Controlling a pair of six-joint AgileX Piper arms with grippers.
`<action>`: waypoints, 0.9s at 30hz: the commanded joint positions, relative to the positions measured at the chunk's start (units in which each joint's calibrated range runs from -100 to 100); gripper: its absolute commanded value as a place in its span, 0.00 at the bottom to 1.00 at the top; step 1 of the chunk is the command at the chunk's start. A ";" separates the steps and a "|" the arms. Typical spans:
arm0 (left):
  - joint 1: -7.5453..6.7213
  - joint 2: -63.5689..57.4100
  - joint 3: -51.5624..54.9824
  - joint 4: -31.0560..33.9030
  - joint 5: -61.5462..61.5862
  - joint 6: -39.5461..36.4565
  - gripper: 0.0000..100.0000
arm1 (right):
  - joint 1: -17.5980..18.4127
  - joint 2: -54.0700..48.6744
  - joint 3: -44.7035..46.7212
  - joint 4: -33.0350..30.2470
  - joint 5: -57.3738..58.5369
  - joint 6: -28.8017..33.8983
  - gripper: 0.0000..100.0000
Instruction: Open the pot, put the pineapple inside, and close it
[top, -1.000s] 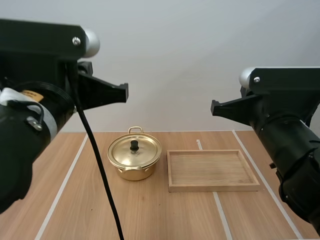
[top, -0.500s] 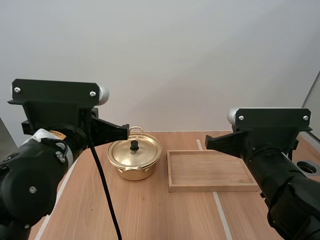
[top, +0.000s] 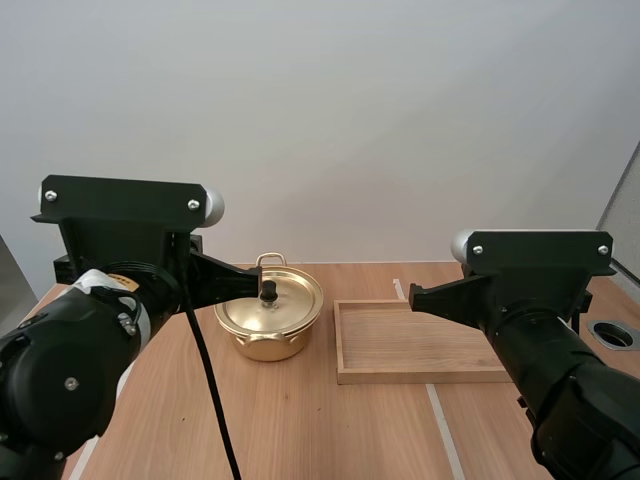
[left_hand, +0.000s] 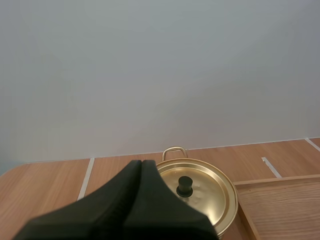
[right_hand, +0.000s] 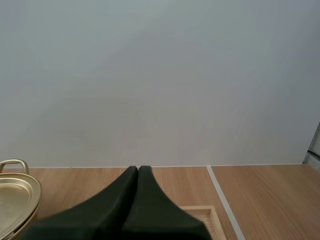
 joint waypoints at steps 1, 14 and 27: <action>0.01 -0.41 0.30 0.51 -0.45 -0.39 0.00 | -0.24 -0.51 0.26 0.00 -0.43 0.00 0.00; 0.01 -0.68 0.71 0.75 -0.42 -0.39 0.00 | -0.24 -0.51 3.24 0.00 -0.43 0.00 0.00; 0.01 -19.63 24.02 9.92 -14.91 -0.39 0.00 | -0.24 -0.51 11.85 0.00 -0.43 0.00 0.00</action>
